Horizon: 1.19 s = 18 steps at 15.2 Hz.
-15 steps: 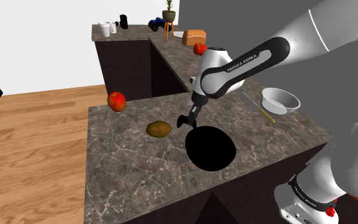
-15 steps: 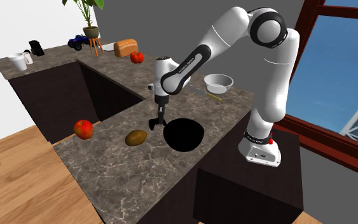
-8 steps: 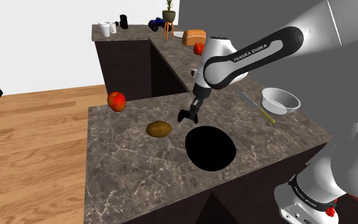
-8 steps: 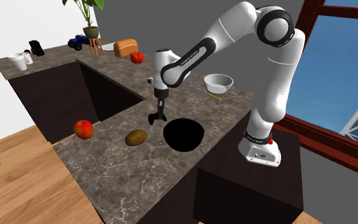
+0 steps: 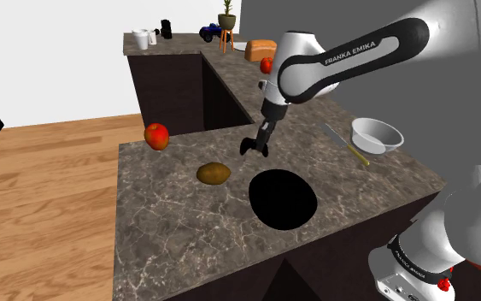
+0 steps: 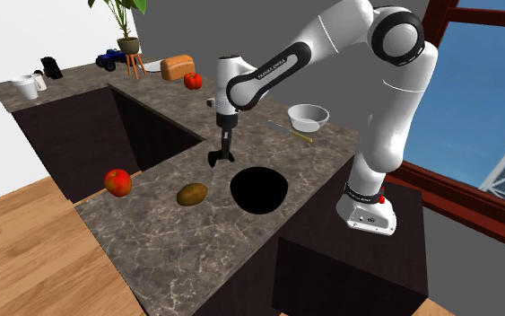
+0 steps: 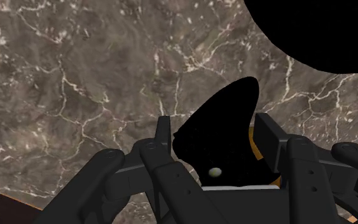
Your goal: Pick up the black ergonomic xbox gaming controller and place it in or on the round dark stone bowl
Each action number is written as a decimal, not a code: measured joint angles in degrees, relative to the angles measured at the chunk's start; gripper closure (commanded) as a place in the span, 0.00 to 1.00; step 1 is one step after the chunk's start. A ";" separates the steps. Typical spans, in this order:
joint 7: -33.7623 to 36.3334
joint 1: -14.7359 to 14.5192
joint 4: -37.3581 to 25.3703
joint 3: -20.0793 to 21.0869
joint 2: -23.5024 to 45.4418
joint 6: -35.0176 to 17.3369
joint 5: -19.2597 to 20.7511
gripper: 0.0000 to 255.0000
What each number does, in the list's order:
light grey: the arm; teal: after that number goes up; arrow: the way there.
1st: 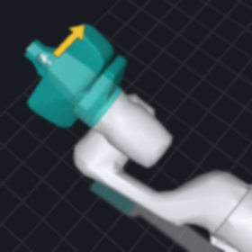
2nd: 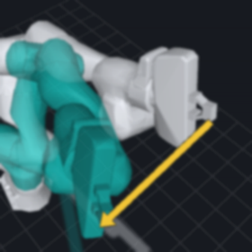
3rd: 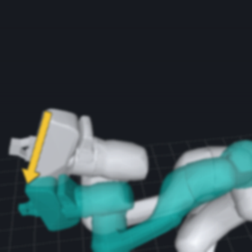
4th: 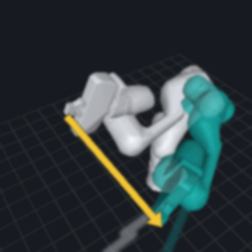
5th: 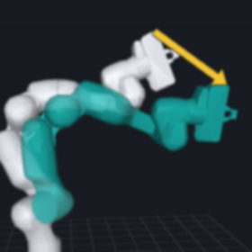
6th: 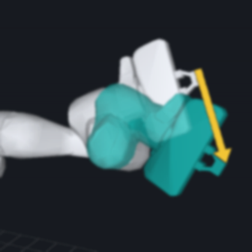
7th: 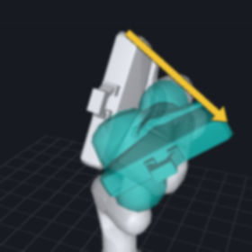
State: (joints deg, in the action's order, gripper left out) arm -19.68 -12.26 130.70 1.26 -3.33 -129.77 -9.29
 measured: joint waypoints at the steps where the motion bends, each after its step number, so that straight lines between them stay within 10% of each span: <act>1: 0.17 0.00 -0.50 0.01 -0.31 0.80 0.10 1.00; 8: 0.90 0.11 -3.08 -0.07 -2.75 5.77 0.60 1.00; 18: 6.79 -2.94 13.40 3.74 -22.48 8.31 -1.16 1.00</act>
State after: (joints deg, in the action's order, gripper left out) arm -12.89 -15.20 144.10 5.00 -25.81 -121.46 -10.45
